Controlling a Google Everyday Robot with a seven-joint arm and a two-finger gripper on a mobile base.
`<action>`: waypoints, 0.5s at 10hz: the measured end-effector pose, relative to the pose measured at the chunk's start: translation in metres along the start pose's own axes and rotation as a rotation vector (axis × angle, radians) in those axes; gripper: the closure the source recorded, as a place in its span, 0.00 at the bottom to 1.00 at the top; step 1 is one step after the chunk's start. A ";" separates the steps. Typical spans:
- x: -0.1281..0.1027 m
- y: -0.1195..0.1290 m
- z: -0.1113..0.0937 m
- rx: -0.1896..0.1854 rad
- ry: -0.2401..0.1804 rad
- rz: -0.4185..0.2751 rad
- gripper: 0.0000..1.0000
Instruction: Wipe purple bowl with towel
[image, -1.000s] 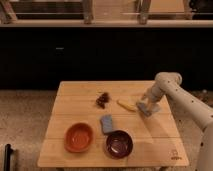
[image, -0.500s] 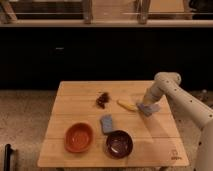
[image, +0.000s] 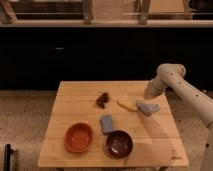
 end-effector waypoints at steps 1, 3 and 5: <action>0.001 0.001 -0.002 -0.006 -0.002 0.003 0.54; 0.003 0.005 0.010 -0.025 -0.008 0.010 0.33; 0.007 0.012 0.034 -0.043 -0.013 0.017 0.21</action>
